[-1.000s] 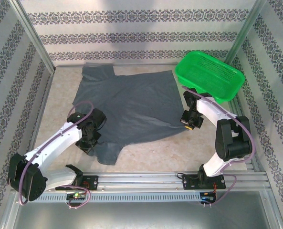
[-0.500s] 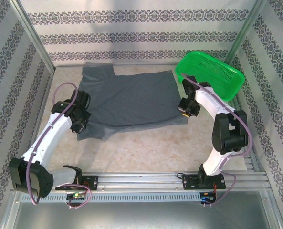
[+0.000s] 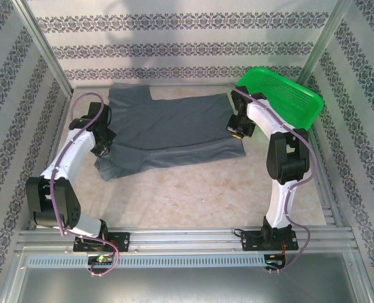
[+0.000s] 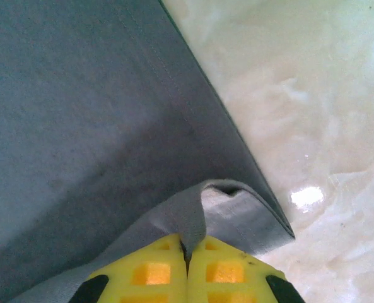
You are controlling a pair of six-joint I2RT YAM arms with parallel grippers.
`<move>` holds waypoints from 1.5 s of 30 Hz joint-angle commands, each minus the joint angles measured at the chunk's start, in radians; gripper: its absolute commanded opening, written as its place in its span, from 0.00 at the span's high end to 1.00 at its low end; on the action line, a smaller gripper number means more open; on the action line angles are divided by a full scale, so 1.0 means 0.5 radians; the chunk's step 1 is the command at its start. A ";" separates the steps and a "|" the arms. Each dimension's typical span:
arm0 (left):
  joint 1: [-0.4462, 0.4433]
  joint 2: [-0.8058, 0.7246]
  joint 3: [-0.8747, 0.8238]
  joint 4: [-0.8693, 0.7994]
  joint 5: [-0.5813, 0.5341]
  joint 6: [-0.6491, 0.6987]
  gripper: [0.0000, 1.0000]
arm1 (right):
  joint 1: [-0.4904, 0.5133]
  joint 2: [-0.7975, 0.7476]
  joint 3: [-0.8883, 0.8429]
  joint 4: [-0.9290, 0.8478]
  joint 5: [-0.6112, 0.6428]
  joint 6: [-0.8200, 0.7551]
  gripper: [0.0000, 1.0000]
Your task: Fold and stack the t-shirts
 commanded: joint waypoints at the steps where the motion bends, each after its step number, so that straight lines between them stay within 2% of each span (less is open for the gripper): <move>1: 0.049 0.081 0.095 0.149 -0.019 0.174 1.00 | 0.014 0.064 0.106 -0.091 0.092 -0.017 1.00; 18: 0.085 0.479 0.308 0.262 0.025 0.426 1.00 | 0.012 0.299 0.382 -0.168 0.167 0.055 1.00; 23: 0.091 0.596 0.447 0.192 0.017 0.512 1.00 | 0.005 0.369 0.492 -0.213 0.142 0.047 1.00; 24: 0.094 0.605 0.470 0.165 0.013 0.522 0.93 | 0.002 0.376 0.511 -0.230 0.138 0.040 0.96; 25: 0.099 0.604 0.483 0.135 0.012 0.523 0.81 | -0.001 0.372 0.522 -0.243 0.140 0.038 0.82; 26: 0.107 0.596 0.490 0.099 0.023 0.525 0.63 | -0.007 0.356 0.511 -0.242 0.145 0.033 0.69; 27: 0.115 0.573 0.486 0.065 0.033 0.522 0.57 | -0.019 0.324 0.491 -0.238 0.144 0.034 0.62; 29: 0.117 0.471 0.417 0.007 0.028 0.510 0.52 | -0.041 0.214 0.370 -0.194 0.146 0.028 0.55; 32: 0.119 0.278 0.216 -0.067 0.042 0.435 0.42 | -0.077 -0.008 0.062 -0.074 0.123 0.049 0.52; 39: 0.218 -0.052 -0.407 -0.044 0.298 0.201 0.41 | -0.182 -0.353 -0.708 0.408 -0.212 0.176 0.51; 45: 0.343 -0.056 -0.596 0.065 0.470 0.167 0.41 | -0.261 -0.315 -0.852 0.607 -0.360 0.260 0.51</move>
